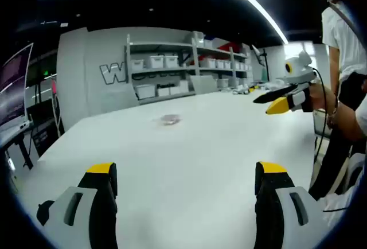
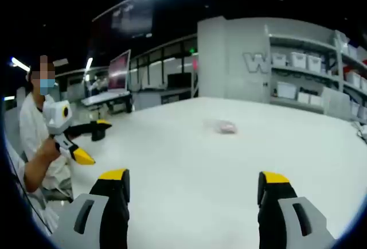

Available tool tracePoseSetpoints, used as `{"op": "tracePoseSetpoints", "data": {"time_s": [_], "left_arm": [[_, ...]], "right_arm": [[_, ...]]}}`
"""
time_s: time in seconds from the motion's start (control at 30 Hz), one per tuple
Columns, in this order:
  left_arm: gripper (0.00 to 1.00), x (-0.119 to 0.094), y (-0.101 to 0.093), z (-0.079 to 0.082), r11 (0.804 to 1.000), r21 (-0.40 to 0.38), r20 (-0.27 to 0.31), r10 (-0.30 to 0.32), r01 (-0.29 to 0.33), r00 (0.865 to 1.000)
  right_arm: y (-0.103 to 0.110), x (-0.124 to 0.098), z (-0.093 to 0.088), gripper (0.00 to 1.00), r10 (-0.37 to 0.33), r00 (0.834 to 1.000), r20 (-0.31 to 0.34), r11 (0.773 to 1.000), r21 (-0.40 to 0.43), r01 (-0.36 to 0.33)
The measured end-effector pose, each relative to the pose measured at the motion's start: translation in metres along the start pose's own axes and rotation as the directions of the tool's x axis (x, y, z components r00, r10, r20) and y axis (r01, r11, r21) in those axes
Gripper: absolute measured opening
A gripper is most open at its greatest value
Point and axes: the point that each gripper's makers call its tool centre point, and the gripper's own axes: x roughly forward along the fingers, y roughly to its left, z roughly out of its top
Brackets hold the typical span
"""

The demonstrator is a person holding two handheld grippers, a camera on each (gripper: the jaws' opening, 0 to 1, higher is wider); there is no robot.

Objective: Open the resealable bag by pulling the two sides of the seal apart until the entire bag opening is separated and visibly accessible.

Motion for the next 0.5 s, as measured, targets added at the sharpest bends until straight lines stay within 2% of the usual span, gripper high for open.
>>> {"op": "tracePoseSetpoints", "data": {"time_s": [0.33, 0.5], "left_arm": [[1.00, -0.001, -0.001, 0.000, 1.000, -0.002, 0.000, -0.001, 0.001, 1.000], [1.00, 0.000, -0.003, 0.001, 1.000, 0.000, 0.003, -0.005, 0.005, 1.000]], "right_arm": [[0.001, -0.001, -0.001, 0.93, 0.001, 1.000, 0.006, 1.000, 0.010, -0.001], [-0.007, -0.010, -0.012, 0.92, -0.019, 1.000, 0.000, 1.000, 0.024, 0.019]]}}
